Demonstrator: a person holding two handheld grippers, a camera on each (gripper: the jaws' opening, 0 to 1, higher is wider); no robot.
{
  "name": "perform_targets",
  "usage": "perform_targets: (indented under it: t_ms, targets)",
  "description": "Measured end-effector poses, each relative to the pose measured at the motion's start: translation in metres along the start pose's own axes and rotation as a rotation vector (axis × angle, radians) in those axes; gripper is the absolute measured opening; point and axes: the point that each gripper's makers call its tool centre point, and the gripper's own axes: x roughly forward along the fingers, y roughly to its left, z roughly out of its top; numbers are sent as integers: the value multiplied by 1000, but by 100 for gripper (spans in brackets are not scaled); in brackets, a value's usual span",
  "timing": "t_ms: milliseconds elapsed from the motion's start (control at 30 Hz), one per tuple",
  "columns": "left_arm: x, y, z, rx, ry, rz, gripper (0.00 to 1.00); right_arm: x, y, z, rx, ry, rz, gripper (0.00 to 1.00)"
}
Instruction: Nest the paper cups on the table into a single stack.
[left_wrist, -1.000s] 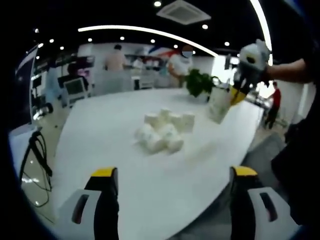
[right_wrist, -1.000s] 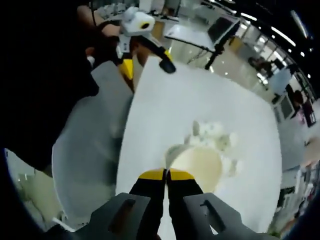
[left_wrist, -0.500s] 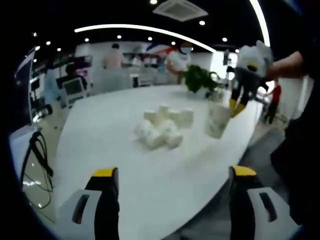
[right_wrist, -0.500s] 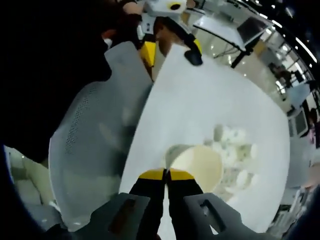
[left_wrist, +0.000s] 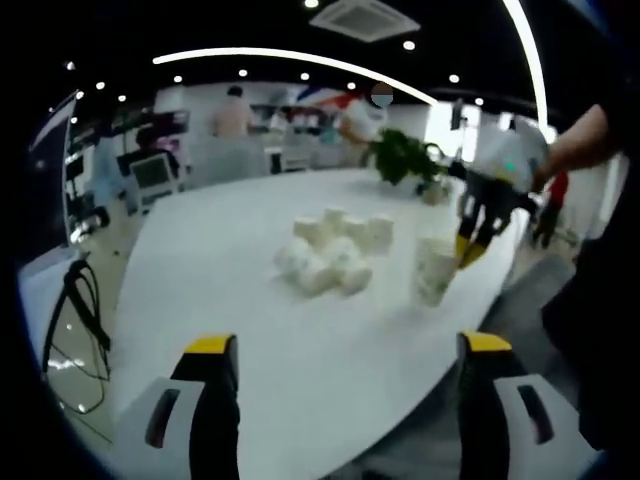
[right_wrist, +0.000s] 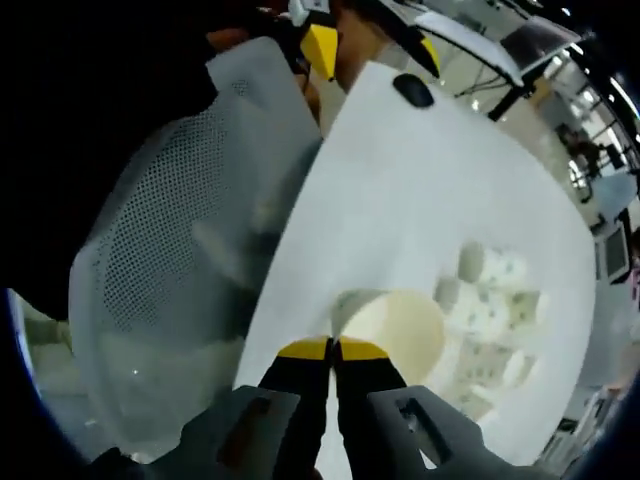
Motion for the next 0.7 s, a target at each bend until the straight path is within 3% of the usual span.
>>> perform_targets:
  t_ms: [333,700]
  targets:
    - [-3,1,-4,-2,8,6,89,12,6,0,-16,27,-4,0]
    - [-5,-1,-6,-8,9,6,89,22,3,-3,-107,61,-52,0]
